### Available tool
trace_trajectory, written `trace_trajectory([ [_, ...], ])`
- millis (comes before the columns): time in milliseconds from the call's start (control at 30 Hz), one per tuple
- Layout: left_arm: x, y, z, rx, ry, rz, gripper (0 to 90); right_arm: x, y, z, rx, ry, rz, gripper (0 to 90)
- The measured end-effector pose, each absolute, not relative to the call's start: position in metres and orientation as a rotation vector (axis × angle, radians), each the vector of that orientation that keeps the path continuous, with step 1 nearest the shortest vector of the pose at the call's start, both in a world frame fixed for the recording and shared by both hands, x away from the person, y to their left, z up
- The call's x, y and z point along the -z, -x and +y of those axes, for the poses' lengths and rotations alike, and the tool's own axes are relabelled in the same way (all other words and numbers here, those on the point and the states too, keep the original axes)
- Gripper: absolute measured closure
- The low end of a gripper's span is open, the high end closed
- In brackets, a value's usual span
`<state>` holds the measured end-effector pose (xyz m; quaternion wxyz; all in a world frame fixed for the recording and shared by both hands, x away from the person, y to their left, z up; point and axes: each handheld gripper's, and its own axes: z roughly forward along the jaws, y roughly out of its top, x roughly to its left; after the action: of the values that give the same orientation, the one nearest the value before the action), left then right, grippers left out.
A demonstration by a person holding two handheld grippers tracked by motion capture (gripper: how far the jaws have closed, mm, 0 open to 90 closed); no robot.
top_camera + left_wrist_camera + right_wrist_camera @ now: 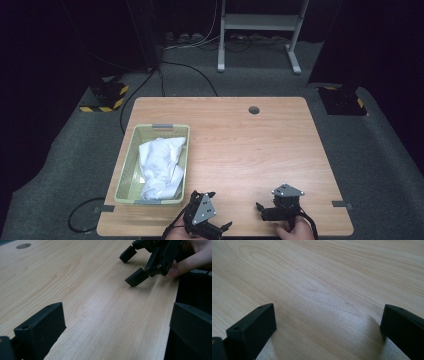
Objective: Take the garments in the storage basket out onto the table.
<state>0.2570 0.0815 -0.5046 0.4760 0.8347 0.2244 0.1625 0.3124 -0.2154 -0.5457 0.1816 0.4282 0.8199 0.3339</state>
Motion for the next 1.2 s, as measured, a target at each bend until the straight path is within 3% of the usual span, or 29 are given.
trace_trajectory([
  [1200, 0.462, -0.250, 0.127, -0.473, -1.906, 0.583, 0.4, 0.546, -0.312, -0.215, -0.943, -1.210, 2.314, 0.0],
])
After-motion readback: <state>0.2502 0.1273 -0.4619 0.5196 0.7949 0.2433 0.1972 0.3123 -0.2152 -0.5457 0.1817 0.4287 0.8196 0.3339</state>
